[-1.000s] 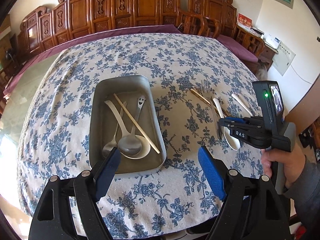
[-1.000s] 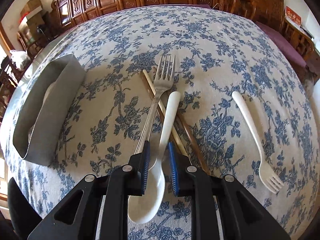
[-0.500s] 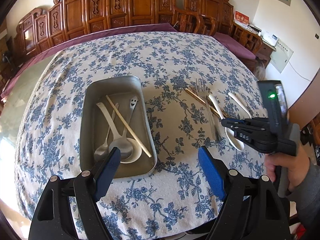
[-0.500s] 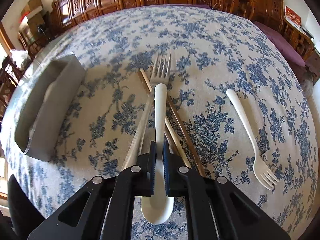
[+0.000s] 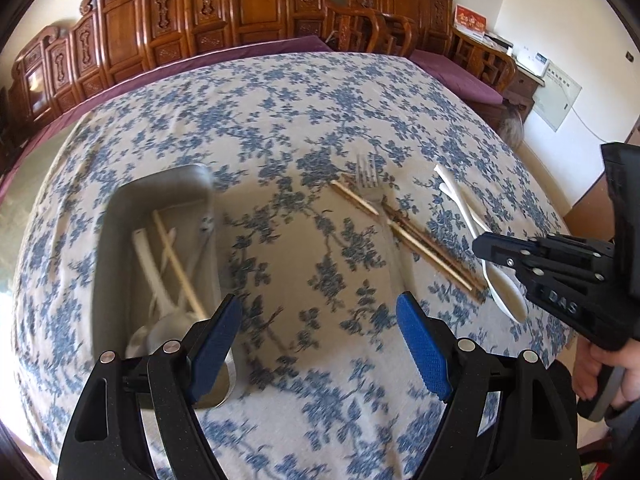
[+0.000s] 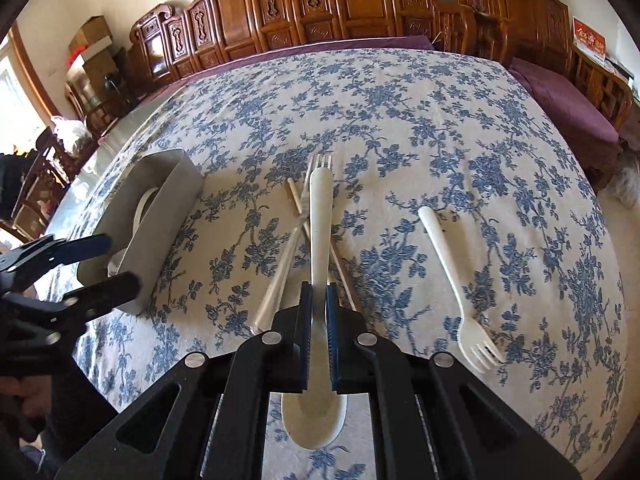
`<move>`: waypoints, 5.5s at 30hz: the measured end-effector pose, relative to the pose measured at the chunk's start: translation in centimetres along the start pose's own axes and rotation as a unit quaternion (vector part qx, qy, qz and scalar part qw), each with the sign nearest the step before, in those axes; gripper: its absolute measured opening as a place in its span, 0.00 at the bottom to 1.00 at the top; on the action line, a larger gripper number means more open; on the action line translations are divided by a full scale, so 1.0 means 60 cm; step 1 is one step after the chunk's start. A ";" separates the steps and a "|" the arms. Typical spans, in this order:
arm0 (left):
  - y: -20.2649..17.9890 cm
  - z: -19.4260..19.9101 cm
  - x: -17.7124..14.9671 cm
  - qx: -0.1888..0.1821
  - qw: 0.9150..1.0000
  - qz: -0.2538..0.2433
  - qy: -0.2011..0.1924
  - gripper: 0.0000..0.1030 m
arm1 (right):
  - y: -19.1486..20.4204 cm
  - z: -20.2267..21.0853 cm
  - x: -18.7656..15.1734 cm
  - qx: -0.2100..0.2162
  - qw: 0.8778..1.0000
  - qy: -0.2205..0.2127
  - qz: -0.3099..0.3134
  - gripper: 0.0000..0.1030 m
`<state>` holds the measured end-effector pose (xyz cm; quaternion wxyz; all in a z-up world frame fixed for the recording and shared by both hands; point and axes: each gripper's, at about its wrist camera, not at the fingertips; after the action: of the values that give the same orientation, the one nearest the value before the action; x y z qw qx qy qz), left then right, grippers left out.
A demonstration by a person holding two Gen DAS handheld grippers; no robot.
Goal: Organize utensils
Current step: 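Reach the left gripper to the pile and grasp the steel fork while the right holds the spoon, then carry the steel fork into the grey tray and open the left gripper while the right brings the spoon, then lower the white plastic spoon into the grey tray and open the right gripper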
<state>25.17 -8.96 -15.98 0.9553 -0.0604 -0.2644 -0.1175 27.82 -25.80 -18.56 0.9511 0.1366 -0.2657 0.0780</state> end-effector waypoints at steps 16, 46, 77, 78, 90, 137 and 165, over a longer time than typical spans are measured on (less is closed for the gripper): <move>-0.079 -0.136 0.070 -0.014 0.998 -0.028 0.052 0.45 | -0.087 -0.017 -0.019 0.007 1.000 0.005 -0.026 0.08; -0.062 -0.131 0.087 -0.011 0.998 -0.023 0.066 0.06 | -0.069 0.012 -0.020 0.019 0.999 -0.014 -0.032 0.08; 0.094 0.105 0.037 0.012 0.999 0.004 -0.038 0.06 | 0.142 0.056 0.020 0.047 0.997 -0.049 0.038 0.08; 0.101 0.109 0.036 0.014 0.999 0.006 -0.040 0.06 | 0.148 0.056 0.021 0.048 0.997 -0.050 0.039 0.08; 0.185 0.099 0.031 0.043 0.998 0.028 -0.031 0.06 | 0.188 0.046 0.031 0.060 0.996 -0.053 0.044 0.08; 0.242 0.033 -0.018 0.053 0.996 0.068 0.024 0.06 | 0.244 -0.005 0.034 0.079 0.994 -0.017 0.068 0.08; 0.335 0.190 -0.059 0.070 0.992 0.096 -0.043 0.06 | 0.371 -0.186 0.125 0.088 0.994 0.050 0.050 0.08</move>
<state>21.79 13.16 -9.18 0.9519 -0.0238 -0.3056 -0.0041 34.67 -0.69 -18.91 0.9424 0.2020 -0.2168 0.1555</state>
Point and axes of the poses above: each gripper's, at about its wrist camera, not at the fingertips, and z roughly against the way its jaws point, y to its left, x to its top
